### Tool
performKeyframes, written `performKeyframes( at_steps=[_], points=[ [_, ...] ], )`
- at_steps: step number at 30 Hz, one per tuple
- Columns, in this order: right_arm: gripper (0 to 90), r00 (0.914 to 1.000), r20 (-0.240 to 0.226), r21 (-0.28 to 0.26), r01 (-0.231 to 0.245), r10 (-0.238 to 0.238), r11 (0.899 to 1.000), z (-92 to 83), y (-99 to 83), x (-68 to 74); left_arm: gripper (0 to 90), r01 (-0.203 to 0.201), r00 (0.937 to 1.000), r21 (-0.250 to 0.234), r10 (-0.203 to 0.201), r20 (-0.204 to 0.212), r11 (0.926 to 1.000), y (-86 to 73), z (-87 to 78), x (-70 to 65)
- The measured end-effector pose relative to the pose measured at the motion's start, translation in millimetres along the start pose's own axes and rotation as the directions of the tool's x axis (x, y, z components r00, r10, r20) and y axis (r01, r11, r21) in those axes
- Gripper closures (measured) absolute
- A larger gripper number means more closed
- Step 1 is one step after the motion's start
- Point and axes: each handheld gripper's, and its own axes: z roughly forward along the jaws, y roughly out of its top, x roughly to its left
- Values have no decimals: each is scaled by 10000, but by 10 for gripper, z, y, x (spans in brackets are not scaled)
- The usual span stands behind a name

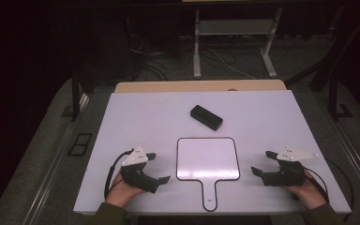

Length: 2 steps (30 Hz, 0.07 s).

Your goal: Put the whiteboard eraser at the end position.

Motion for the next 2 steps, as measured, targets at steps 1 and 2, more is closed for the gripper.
performKeyframes(
  at_steps=[1,2],
  points=[
    [127,10000,-9,11,2,-2,10000,1,1,1,0,-8,10000,6,8,19,10000,1,2,-1],
    [127,10000,-6,8,20,-20,10000,1,1,2,0,-16,10000,15,16,22,10000,2,3,-1]
  ],
)
